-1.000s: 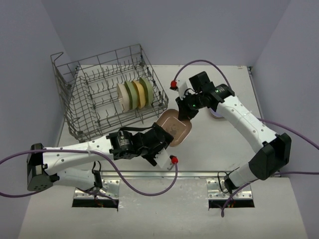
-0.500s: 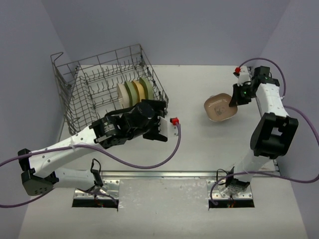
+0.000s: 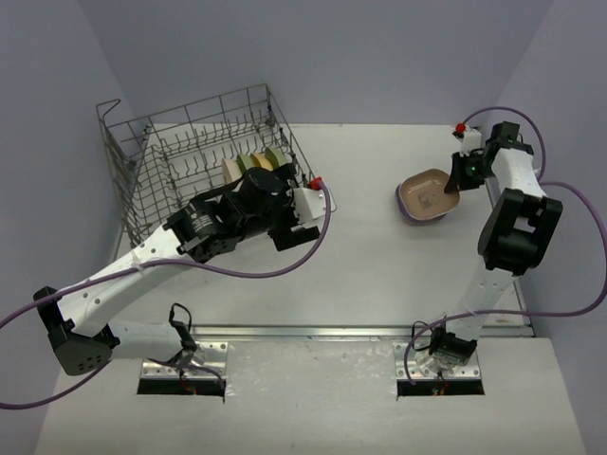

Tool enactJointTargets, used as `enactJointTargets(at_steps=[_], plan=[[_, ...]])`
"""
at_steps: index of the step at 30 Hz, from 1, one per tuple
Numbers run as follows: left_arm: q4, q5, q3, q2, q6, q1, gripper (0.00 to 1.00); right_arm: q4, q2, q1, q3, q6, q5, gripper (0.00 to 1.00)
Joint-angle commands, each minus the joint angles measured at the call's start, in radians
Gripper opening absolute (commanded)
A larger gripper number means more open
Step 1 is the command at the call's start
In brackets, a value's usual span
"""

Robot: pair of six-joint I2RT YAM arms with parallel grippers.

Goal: Unload the plates from the dish rack

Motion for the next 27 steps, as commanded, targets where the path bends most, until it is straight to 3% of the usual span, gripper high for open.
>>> enactJointTargets(at_steps=[1,13,19,27], plan=[[0.012,0.054,0.038,-0.011,-0.064,0.031,1.00,0.076,0.047,0.000,0.082,0.049,-0.027,0.00],[0.019,0.055,0.029,-0.010,-0.061,0.046,1.00,0.176,0.076,0.001,-0.066,0.058,-0.052,0.00],[0.011,0.051,0.031,-0.007,-0.059,0.048,1.00,0.197,0.100,0.004,-0.096,0.058,-0.044,0.06],[0.013,0.048,0.025,-0.008,-0.059,0.051,1.00,0.199,0.104,0.007,-0.126,0.126,-0.014,0.01]])
